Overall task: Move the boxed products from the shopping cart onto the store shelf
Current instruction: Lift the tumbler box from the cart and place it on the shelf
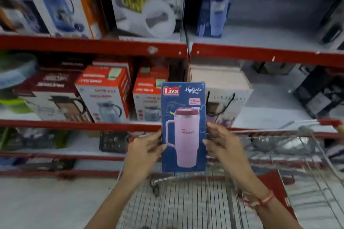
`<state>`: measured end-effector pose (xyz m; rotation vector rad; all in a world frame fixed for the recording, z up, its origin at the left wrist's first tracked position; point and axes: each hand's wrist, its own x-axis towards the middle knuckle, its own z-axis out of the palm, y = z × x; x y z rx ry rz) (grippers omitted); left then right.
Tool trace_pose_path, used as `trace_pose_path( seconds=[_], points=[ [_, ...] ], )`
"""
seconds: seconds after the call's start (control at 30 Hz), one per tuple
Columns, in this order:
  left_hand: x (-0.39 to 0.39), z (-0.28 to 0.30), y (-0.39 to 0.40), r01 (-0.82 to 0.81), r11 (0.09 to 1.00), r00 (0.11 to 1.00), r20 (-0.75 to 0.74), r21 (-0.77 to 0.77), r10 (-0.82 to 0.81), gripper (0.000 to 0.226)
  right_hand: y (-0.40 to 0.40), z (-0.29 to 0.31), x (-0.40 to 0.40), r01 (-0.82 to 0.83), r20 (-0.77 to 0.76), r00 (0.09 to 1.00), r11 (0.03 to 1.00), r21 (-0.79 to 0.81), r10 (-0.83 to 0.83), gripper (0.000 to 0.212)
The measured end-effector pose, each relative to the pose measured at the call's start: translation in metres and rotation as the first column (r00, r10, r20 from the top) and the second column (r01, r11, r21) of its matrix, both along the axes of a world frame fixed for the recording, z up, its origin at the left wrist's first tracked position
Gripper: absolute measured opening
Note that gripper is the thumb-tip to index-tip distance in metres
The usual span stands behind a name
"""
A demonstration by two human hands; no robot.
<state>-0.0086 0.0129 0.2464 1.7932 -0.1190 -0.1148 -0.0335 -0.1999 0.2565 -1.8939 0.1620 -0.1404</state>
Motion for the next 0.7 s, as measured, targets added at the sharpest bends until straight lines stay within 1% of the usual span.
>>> trace_pose_path(
  seconds=[0.07,0.17,0.27,0.37,0.43,0.5,0.6,0.7],
  points=[
    [0.018,0.030,-0.005,-0.006,1.000,0.995,0.095,-0.030,0.008,0.052,-0.004,0.029,0.014,0.008,0.103,0.995,1.000,0.015,-0.010,0.054],
    [0.047,0.077,-0.019,0.028,0.997,0.970,0.244,-0.070,-0.010,0.053,-0.015,0.073,0.039,0.021,0.245,0.969,0.998,0.058,-0.035,0.052],
    [0.084,0.120,-0.038,0.063,0.993,0.927,0.373,-0.100,-0.021,0.062,-0.026,0.116,0.066,0.054,0.389,0.919,0.997,0.053,-0.070,0.054],
    [0.121,0.162,-0.061,0.072,0.994,0.871,0.491,-0.086,-0.020,0.062,-0.039,0.155,0.096,0.107,0.500,0.859,0.994,0.037,-0.112,0.062],
    [0.146,0.185,-0.078,0.086,0.992,0.850,0.526,-0.092,-0.025,0.064,-0.049,0.175,0.120,0.117,0.529,0.838,0.991,0.064,-0.133,0.060],
    [0.172,0.198,-0.093,0.085,0.995,0.840,0.541,-0.061,-0.038,0.064,-0.058,0.188,0.144,0.145,0.535,0.830,0.987,0.068,-0.159,0.060],
    [0.212,0.199,-0.115,0.075,0.997,0.832,0.553,-0.023,-0.050,0.063,-0.075,0.189,0.182,0.215,0.528,0.824,0.975,0.047,-0.207,0.059],
    [0.254,0.191,-0.136,0.022,0.999,0.831,0.556,-0.040,0.004,0.063,-0.088,0.185,0.220,0.254,0.527,0.816,0.966,0.042,-0.237,0.056]
  ],
)
